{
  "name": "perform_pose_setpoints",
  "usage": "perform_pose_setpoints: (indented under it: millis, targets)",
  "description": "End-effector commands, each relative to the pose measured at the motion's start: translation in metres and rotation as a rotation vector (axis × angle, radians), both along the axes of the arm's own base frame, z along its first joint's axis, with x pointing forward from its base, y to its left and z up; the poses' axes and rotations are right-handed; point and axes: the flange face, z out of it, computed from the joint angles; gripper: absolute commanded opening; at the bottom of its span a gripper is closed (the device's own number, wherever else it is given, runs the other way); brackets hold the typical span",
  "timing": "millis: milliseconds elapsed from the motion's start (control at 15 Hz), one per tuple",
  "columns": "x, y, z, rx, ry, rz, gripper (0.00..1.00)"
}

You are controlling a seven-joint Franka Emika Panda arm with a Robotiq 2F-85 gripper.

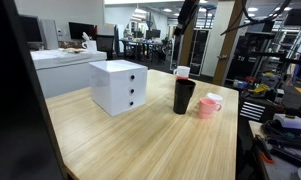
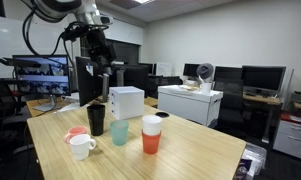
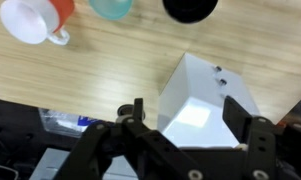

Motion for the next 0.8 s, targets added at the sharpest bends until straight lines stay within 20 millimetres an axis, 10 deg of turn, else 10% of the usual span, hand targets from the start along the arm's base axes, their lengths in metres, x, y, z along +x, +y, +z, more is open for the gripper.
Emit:
perform_pose_setpoints:
  millis: [0, 333, 733]
  targets:
    - [0.026, -0.082, 0.012, -0.031, -0.044, -0.193, 1.0]
    - [0.042, -0.203, -0.041, -0.018, -0.002, -0.325, 1.0]
    - [0.08, -0.227, -0.119, 0.057, 0.165, -0.31, 1.0]
